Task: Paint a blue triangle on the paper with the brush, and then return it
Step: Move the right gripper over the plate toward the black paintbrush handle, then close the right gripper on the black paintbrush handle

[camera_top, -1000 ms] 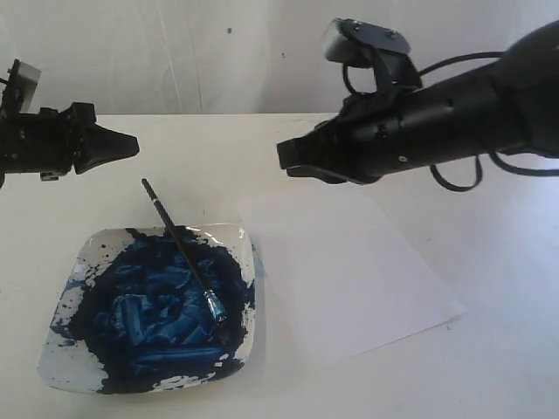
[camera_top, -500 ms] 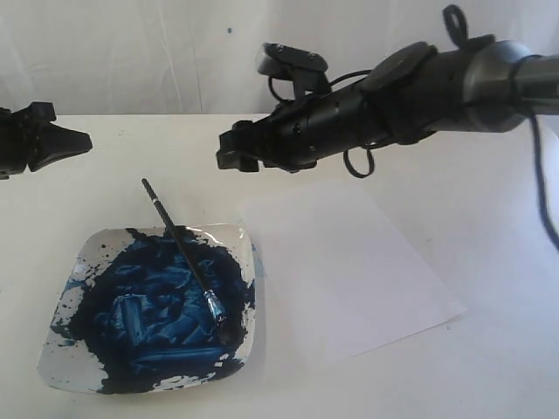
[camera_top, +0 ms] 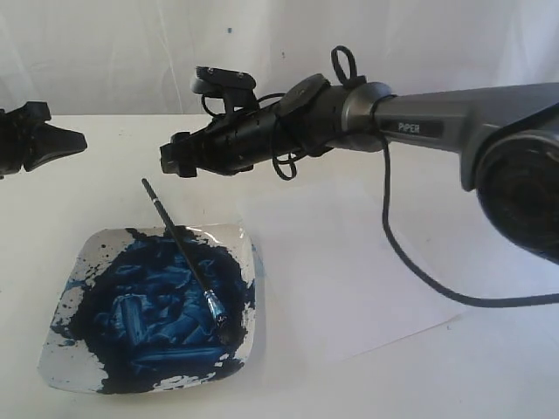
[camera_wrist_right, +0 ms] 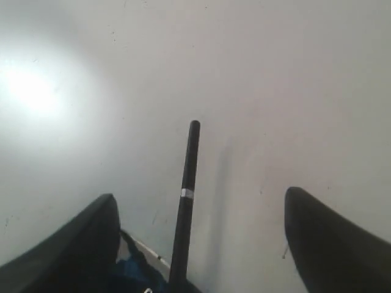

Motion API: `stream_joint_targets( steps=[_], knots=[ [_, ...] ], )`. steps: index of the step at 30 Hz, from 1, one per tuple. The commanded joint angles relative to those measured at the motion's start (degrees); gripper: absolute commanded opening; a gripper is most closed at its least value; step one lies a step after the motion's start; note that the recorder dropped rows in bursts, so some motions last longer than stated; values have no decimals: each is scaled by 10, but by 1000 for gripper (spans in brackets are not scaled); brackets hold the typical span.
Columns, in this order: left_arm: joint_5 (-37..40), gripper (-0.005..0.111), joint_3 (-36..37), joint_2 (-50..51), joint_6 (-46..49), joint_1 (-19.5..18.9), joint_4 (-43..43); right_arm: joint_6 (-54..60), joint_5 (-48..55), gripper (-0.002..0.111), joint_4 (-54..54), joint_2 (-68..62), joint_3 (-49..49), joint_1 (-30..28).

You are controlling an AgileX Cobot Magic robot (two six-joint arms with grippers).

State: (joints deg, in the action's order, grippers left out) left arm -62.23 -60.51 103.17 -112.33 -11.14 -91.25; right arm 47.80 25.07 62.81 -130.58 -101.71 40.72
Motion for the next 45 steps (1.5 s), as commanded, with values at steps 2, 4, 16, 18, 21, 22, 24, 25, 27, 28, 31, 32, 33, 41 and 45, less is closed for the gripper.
stream_joint_targets(
  steps=[2,4,16,18,21,22,24,25,27,28,31,32,33,41,45],
  knots=[
    [2,0,-3,-4,2,-2,0,-16,10,69,2,-65,-85,20],
    [2,0,-3,-4,2,-2,0,-16,20,69,2,-88,-117,25],
    [2,0,-3,-4,2,-2,0,-112,35,66,-143,-158,-188,39],
    [2,0,-3,-4,2,-2,0,-112,31,64,-144,-163,-188,44],
    [2,0,-3,-4,2,-2,0,-112,24,64,-144,-169,-192,49],
    [2,0,-3,-4,2,-2,0,-112,24,64,-144,-169,-196,51],
    [3,0,-3,-4,2,-2,0,-112,17,63,-144,-169,-200,55],
    [3,0,-3,-4,2,-2,0,-112,17,59,-144,-169,-204,56],
    [3,0,-3,-4,2,-2,0,-112,21,50,-146,-169,-204,56],
    [3,0,-3,-4,2,-2,0,-112,25,48,-150,-169,-204,56],
    [3,0,-3,-4,2,-2,0,-112,32,47,-151,-169,-204,56],
    [3,0,-3,-4,2,-2,0,-112,34,47,-151,-169,-204,56],
    [3,0,-3,-4,2,-2,0,-112,34,47,-151,-169,-204,56],
    [2,0,-3,-4,2,-2,0,-112,44,27,-151,-169,-204,56],
    [2,0,-3,-4,2,-2,0,-112,44,20,-151,-169,-204,56]
  ],
)
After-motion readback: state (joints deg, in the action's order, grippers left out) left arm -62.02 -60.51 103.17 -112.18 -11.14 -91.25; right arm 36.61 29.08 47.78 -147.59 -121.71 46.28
